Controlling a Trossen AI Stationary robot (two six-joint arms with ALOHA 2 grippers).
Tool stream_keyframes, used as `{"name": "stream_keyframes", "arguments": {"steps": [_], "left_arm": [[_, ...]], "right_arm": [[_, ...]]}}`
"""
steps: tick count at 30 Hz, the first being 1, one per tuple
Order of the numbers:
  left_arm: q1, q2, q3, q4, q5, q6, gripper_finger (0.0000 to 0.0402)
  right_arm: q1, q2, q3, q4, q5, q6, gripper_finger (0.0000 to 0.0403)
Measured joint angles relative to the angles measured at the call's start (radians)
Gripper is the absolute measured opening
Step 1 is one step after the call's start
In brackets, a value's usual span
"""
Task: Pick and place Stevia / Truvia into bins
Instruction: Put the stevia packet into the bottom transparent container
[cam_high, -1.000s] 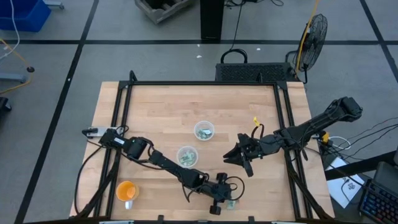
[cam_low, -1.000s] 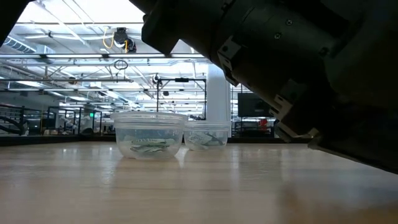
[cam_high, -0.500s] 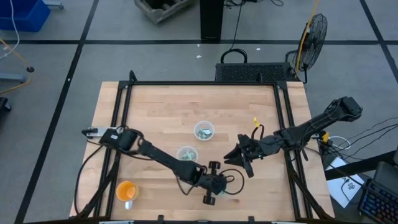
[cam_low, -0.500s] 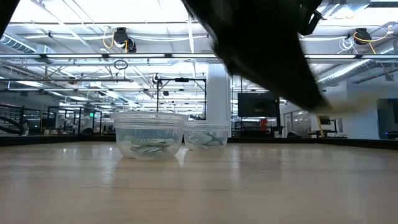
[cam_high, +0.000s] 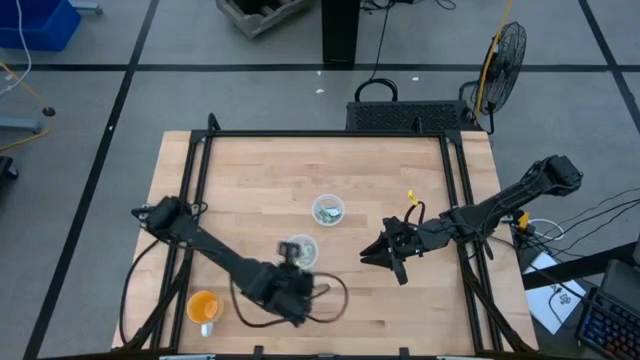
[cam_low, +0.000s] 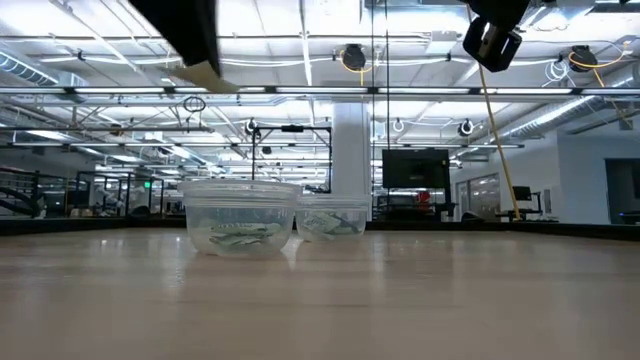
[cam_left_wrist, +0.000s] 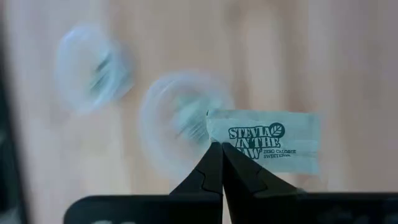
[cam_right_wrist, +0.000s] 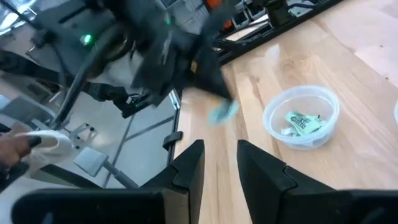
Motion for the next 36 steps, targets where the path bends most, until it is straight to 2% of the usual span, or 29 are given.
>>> {"name": "stream_keyframes", "arguments": {"steps": [2,5,13,17,21,29,36], "left_arm": [[-0.007,-0.042,-0.051,-0.051,-0.046,-0.095,0.0003],[-0.005,-0.117,-0.176,0.022,-0.079,-0.161,0.0004],[0.120,-0.313,-0.622,0.638,-0.065,-0.070,0.0005],[0.193,-0.323,-0.754,0.852,0.026,-0.059,0.0003],[0.240,-0.304,-0.810,0.936,0.073,-0.063,0.0016],[0.257,-0.316,-0.816,0.958,0.126,-0.065,0.0025],[0.258,-0.315,-0.816,0.952,0.128,-0.063,0.0027]], "right_arm": [[0.002,0.000,-0.016,0.040,0.000,0.004,0.0089],[0.003,0.000,-0.048,0.116,0.000,0.017,0.0089],[0.003,-0.002,-0.104,0.265,0.000,0.010,0.0089],[-0.004,-0.004,-0.117,0.283,0.000,-0.011,0.0089],[-0.021,-0.005,-0.122,0.284,0.000,-0.014,0.0089],[-0.031,-0.005,-0.122,0.279,-0.001,-0.012,0.0089],[-0.031,-0.005,-0.122,0.282,-0.002,-0.019,0.0089]]}}
